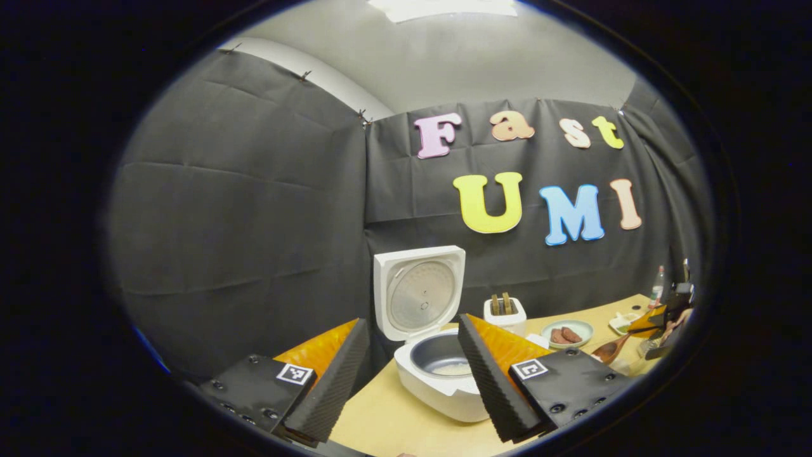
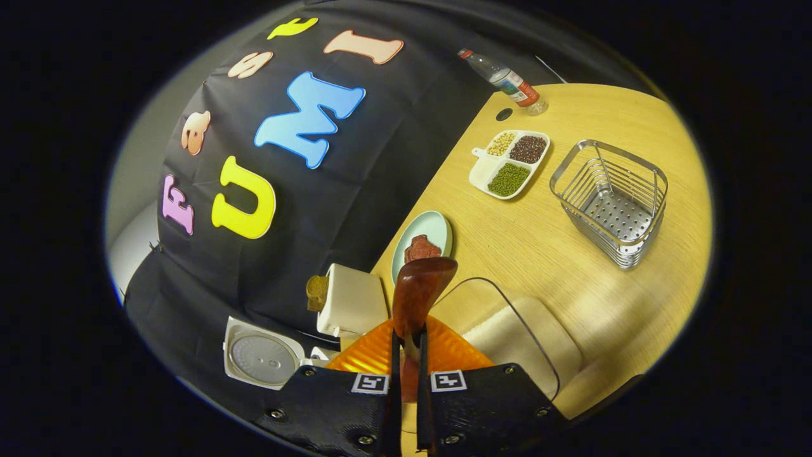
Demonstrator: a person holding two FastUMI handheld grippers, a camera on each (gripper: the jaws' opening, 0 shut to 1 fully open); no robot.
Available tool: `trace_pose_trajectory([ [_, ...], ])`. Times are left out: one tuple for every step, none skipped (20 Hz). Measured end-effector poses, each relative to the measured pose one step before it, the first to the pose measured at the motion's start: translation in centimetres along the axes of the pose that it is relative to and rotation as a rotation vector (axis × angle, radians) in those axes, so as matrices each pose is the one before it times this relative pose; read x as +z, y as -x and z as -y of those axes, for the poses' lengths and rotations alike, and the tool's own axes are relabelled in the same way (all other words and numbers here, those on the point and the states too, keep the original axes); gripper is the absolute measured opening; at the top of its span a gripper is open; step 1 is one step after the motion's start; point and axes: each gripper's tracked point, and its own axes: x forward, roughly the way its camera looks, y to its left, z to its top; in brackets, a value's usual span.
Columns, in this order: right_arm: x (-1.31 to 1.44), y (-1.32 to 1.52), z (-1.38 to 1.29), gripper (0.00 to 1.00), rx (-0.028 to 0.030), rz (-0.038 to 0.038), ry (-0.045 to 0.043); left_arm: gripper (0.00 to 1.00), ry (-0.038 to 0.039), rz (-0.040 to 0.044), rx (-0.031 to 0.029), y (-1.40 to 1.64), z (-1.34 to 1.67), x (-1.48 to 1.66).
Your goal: Close the left gripper, press the button to open the rice cooker; take a wooden spoon from the chopstick holder with the right hand, scoop a spoonful of rice and pour it into the rice cooker, then put the wooden spoon back into the chopstick holder.
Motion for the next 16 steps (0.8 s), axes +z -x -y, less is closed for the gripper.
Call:
trace_pose_trajectory([
  [0.091,0.122,-0.857,0.10,0.02262,-0.00286,-0.02228,0.98,0.00248,0.00019,-0.00119,-0.041,0.148,-0.028],
  [0.103,-0.015,-0.828,0.10,0.02141,-0.00197,-0.01945,0.98,0.00297,-0.00023,-0.00122,-0.093,-0.019,-0.054],
  [0.073,0.186,-0.850,0.10,0.01835,0.00034,-0.01853,0.98,0.00335,0.00006,-0.00101,-0.107,-0.063,0.010],
  [-0.002,-0.213,-0.914,0.10,0.01977,-0.00392,-0.01618,0.98,0.00408,0.00390,-0.00073,0.032,-0.070,-0.084],
  [-0.182,0.030,-0.945,0.09,0.02065,-0.00659,-0.01091,0.98,0.00116,0.00467,0.00236,-0.049,-0.223,0.148],
  [-0.134,-0.136,-0.974,0.10,0.02020,-0.00653,-0.00827,0.96,0.00060,0.00194,0.00383,-0.116,-0.371,0.086],
  [-0.378,-0.249,-0.867,0.10,0.01756,-0.00454,-0.00469,1.00,0.00255,-0.00049,0.00472,-0.112,-0.351,-0.024],
  [-0.310,-0.258,-0.794,0.10,0.01566,-0.00468,-0.00113,0.99,0.00412,-0.00246,0.00519,-0.054,-0.490,-0.357],
  [-0.323,-0.354,-0.909,0.10,0.01560,-0.00534,0.00116,0.98,0.00385,-0.00410,0.00559,0.086,-0.504,-0.182],
  [-0.343,-0.476,-0.911,0.10,0.01354,-0.00796,0.00240,0.98,0.00286,-0.00198,0.00646,0.019,-0.557,-0.057],
  [-0.588,-0.507,-0.846,0.10,0.01320,-0.00838,0.00134,0.98,0.00151,0.00007,0.00658,-0.104,-0.481,0.049],
  [-0.292,-0.494,-0.727,0.10,0.01201,-0.00875,0.00132,0.98,0.00045,0.00113,0.00733,-0.076,-0.469,-0.093],
  [-0.623,-0.687,-0.784,0.10,0.00874,-0.01021,0.00235,0.98,0.00260,-0.00003,0.00639,0.026,-0.453,0.052],
  [-0.614,-0.678,-0.649,0.10,0.00845,-0.01142,0.00534,0.98,0.00387,-0.00123,0.00543,0.138,-0.579,-0.240],
  [-0.749,-0.516,-0.738,0.10,0.00867,-0.01008,0.01065,0.92,0.00243,-0.00091,0.00587,0.168,-0.533,-0.158],
  [-0.627,-0.644,-0.656,0.10,0.00874,-0.01148,0.01018,0.92,0.00189,-0.00005,0.00688,0.115,-0.496,-0.072],
])
